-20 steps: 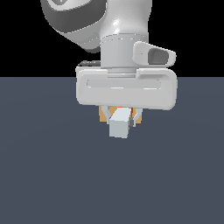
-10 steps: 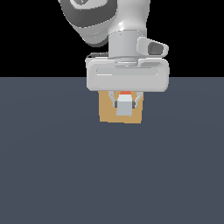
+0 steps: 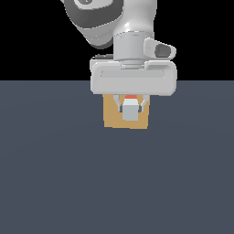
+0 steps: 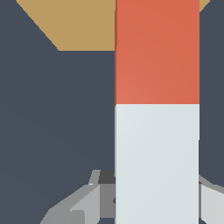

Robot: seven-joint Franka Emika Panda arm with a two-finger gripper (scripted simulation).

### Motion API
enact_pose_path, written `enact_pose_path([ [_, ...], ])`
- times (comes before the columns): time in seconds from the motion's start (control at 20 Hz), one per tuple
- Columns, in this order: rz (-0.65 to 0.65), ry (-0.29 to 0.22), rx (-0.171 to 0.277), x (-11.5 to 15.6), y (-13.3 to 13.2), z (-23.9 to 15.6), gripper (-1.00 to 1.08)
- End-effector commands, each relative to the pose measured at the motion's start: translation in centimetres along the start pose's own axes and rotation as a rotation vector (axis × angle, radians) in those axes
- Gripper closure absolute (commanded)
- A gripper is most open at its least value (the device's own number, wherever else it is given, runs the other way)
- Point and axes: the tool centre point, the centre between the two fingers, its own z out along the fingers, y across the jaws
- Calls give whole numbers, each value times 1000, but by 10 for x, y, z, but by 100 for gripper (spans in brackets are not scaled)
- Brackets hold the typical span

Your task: Insert the peg into the horizontal hole in a box.

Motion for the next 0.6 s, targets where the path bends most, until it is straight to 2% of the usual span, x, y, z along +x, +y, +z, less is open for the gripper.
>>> enact_pose_path([
  [0.0,0,0,-1,2,0,-1,108],
  [0.25,0,1,-2,20,-1,-1,108],
  [0.55,0,1,-3,68,-1,-1,108],
])
